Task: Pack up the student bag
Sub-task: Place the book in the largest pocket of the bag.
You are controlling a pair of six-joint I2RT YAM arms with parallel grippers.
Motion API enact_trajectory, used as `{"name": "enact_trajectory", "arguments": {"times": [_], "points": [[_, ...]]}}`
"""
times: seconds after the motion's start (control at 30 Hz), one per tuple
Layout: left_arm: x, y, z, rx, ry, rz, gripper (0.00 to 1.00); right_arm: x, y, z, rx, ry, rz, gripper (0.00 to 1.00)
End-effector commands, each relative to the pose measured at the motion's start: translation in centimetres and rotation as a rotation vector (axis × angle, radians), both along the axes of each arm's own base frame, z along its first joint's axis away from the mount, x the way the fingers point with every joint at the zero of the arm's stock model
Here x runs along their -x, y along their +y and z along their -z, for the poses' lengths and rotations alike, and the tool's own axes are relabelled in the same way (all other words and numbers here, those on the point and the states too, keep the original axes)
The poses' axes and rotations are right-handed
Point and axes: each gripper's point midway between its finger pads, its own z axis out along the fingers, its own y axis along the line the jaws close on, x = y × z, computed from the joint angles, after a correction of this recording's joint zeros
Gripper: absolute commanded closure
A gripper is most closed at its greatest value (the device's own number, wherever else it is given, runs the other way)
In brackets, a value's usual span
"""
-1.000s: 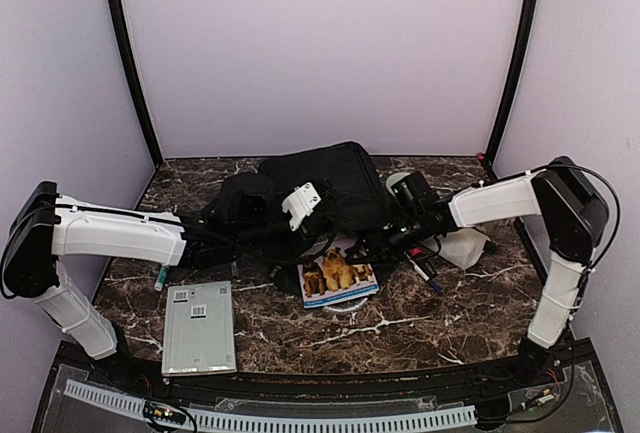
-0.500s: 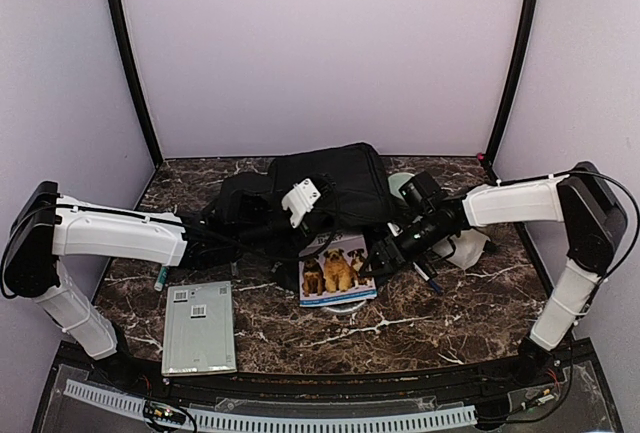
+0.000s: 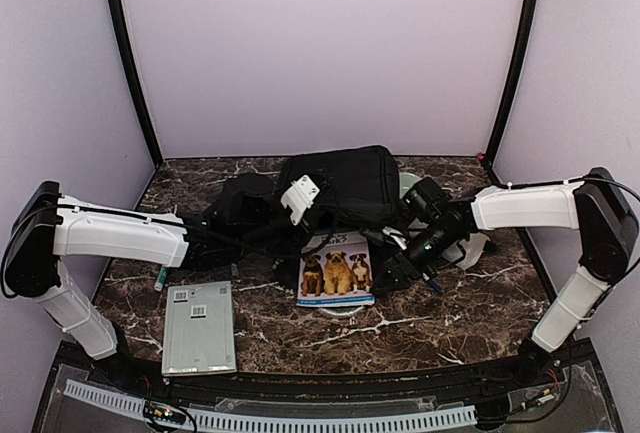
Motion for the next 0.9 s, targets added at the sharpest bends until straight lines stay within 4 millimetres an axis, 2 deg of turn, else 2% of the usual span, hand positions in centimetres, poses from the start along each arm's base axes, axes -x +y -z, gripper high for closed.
{"name": "enact_trajectory", "arguments": {"times": [0.0, 0.13, 0.27, 0.3, 0.47, 0.57, 0.7, 0.8, 0.87], "points": [[-2.3, 1.2, -2.7, 0.086, -0.040, -0.121, 1.00, 5.6, -0.2, -1.8, -0.112, 0.091, -0.242, 0.43], [-2.3, 1.9, -3.7, 0.120, -0.053, -0.152, 1.00, 6.2, 0.5, -2.1, -0.155, 0.166, -0.299, 0.57], [-2.0, 2.4, -4.8, 0.167, -0.077, -0.154, 1.00, 6.3, 1.3, -1.7, -0.164, 0.224, -0.319, 0.81], [-2.0, 2.4, -4.9, 0.164, -0.078, -0.153, 1.00, 6.4, 1.3, -1.5, -0.158, 0.229, -0.324, 0.83], [-2.1, 2.1, -4.4, 0.149, -0.068, -0.152, 1.00, 6.2, 1.0, -2.5, -0.131, 0.142, -0.349, 0.77], [-2.2, 1.9, -3.9, 0.142, -0.048, -0.149, 1.00, 7.7, 0.2, -3.9, -0.133, 0.059, -0.456, 0.77], [-2.1, 1.2, -3.3, 0.141, -0.013, -0.128, 1.00, 8.1, -0.2, -2.9, -0.024, -0.080, -0.537, 0.76], [-2.0, 0.9, -3.0, 0.137, 0.010, -0.114, 1.00, 5.7, 0.9, -2.4, 0.062, -0.282, -0.505, 0.66], [-1.9, 0.6, -2.9, 0.136, 0.022, -0.102, 1.00, 3.7, 1.7, -3.4, 0.095, -0.469, -0.468, 0.56]]}}
